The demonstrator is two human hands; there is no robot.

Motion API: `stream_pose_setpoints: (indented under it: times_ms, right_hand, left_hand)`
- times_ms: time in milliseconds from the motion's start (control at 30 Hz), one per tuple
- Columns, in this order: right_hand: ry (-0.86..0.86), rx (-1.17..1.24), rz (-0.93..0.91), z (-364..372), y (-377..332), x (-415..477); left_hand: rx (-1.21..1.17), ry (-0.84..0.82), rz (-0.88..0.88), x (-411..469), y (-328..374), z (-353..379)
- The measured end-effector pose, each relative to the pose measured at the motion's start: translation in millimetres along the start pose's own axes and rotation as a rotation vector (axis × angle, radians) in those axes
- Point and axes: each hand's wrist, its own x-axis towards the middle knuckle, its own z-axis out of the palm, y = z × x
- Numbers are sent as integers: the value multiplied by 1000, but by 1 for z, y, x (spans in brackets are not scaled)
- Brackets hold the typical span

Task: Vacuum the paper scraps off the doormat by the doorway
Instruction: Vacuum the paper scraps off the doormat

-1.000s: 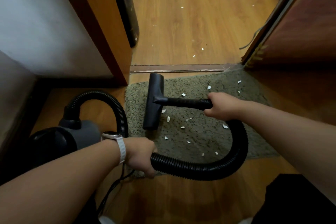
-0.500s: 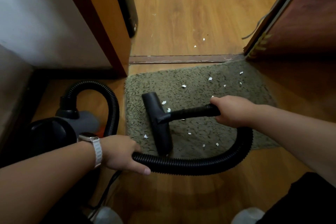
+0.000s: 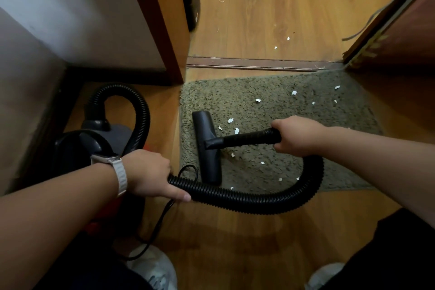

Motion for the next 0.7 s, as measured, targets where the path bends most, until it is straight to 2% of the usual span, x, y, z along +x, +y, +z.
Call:
stream_pose_setpoints:
  times_ms: [367, 700]
  right_hand:
    - [-24, -36, -11, 0, -12, 8]
    - [-51, 24, 55, -4, 5, 6]
  left_hand:
    - [-18, 43, 16, 4, 2, -6]
    - [-49, 14, 0, 8, 12, -16]
